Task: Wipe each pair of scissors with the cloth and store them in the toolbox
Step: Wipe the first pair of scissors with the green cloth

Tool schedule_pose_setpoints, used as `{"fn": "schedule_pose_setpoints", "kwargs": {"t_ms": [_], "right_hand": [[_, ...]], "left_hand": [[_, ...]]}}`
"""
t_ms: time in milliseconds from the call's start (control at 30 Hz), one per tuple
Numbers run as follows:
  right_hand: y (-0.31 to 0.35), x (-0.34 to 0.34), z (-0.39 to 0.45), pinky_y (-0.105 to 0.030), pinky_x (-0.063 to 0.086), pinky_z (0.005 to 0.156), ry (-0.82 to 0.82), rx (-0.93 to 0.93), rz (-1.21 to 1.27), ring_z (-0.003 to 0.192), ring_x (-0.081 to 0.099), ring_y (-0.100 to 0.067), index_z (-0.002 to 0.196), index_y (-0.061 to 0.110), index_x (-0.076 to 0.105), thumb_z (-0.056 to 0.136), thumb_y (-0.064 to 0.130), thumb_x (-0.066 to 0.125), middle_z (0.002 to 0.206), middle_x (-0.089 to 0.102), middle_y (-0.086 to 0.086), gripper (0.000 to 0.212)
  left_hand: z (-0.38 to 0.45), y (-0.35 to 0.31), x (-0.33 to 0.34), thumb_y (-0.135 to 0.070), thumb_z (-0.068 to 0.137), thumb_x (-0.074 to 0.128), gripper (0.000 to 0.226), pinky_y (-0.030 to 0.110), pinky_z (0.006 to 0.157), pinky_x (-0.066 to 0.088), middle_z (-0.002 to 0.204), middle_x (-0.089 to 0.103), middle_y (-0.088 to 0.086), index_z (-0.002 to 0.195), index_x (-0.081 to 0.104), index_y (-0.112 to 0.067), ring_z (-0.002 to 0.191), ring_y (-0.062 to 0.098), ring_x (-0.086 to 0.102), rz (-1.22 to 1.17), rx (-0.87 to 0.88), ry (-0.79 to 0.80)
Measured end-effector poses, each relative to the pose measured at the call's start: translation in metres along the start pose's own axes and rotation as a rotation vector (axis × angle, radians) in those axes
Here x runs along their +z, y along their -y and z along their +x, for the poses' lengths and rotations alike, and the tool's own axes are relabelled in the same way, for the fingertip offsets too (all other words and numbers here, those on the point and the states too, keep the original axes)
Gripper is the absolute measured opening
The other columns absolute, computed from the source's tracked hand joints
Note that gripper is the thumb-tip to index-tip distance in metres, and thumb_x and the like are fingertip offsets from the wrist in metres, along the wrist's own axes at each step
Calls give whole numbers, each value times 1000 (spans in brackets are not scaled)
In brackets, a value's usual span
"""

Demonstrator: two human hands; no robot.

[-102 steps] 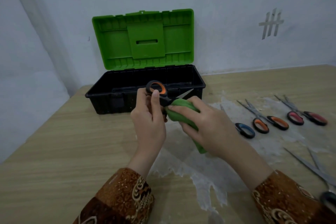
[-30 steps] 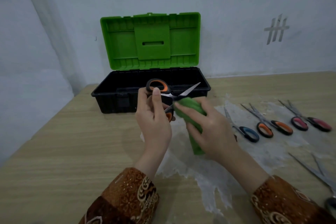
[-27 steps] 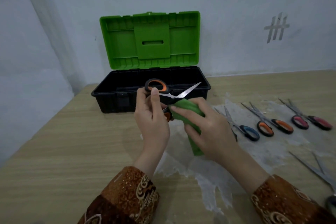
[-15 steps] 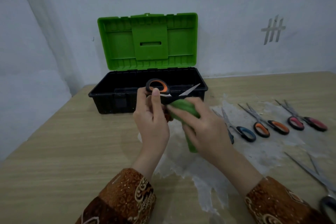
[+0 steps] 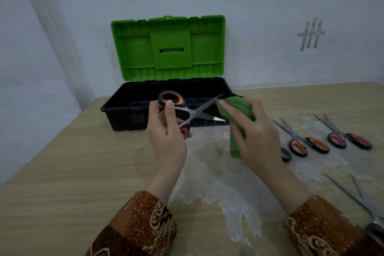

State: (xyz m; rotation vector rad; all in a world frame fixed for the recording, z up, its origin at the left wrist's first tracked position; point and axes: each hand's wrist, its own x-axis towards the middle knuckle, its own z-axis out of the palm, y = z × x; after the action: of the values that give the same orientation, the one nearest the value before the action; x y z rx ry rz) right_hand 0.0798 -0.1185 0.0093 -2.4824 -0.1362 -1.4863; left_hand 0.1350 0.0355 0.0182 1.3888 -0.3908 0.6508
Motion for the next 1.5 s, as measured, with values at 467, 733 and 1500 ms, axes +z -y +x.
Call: {"fn": "schedule_pose_setpoints", "kwargs": {"t_ms": [467, 733, 1500], "right_hand": [[-33, 1, -5, -27, 34, 55, 90, 302, -153, 74, 54, -29, 131, 22, 57, 90, 8, 57, 107, 54, -13, 44], [14, 3, -2, -19, 49, 53, 60, -142, 6, 74, 55, -16, 130, 20, 59, 88, 8, 58, 114, 60, -16, 43], [17, 4, -3, -31, 45, 42, 203, 52, 2, 61, 54, -22, 110, 19, 68, 83, 4, 63, 101, 59, -7, 32]], "left_hand": [[-5, -13, 3, -23, 103, 40, 19, 32, 39, 50, 51, 48, 0, 90, 51, -15, 41, 21, 52, 2, 53, 117], [-5, -8, 5, -25, 103, 42, 21, 28, 41, 50, 56, 47, 11, 89, 52, -15, 45, 23, 51, -78, -76, -4], [-4, -8, -2, -25, 103, 42, 17, 41, 38, 50, 58, 50, 0, 88, 50, -28, 47, 18, 54, 142, 216, 47]]}}
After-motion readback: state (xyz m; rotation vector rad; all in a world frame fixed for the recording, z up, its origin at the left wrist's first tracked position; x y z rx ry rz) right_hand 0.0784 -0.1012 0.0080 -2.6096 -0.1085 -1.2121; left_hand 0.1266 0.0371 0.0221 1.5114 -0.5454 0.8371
